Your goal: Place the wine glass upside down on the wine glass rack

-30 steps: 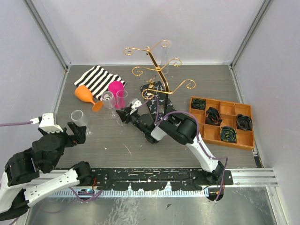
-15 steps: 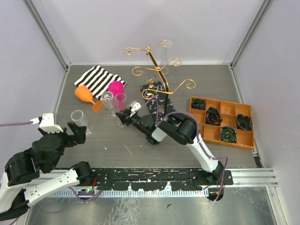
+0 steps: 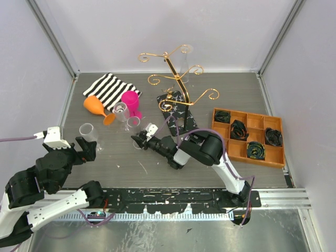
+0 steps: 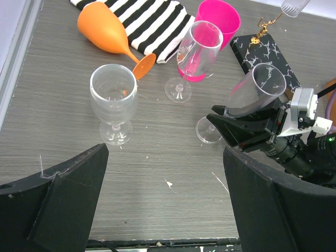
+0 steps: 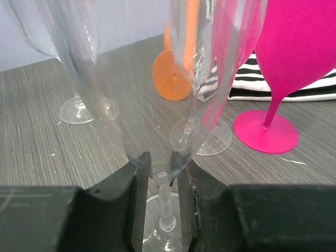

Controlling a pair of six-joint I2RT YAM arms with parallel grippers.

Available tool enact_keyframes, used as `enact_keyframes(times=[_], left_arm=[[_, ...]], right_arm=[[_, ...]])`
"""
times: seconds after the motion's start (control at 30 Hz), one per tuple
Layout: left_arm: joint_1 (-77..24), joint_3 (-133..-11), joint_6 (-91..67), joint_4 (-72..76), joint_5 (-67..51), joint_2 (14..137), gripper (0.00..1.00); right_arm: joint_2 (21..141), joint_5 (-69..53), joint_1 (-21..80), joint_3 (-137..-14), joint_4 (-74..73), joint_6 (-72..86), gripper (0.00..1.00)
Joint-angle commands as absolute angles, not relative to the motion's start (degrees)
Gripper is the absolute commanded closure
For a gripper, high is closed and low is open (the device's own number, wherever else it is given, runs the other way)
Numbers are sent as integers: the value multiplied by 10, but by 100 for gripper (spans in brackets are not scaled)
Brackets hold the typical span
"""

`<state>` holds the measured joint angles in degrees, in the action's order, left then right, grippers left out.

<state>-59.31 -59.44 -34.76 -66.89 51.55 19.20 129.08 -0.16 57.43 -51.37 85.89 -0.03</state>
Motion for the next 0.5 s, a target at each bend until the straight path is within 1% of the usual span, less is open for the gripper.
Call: enact_keyframes(times=[0.0,0.13,0.47], left_arm=[[-593,-588,-356,-664,529,186,2],[-594,-587,-356,-664,530,186,2],[-594,-588,-357,-664,530,190,2]], right_arm=[[1267,-35,580,-495,930,-30,99],[1273,-65,581,-475,971,-47,99],[1237,-148,584,-439,971,-69,99]])
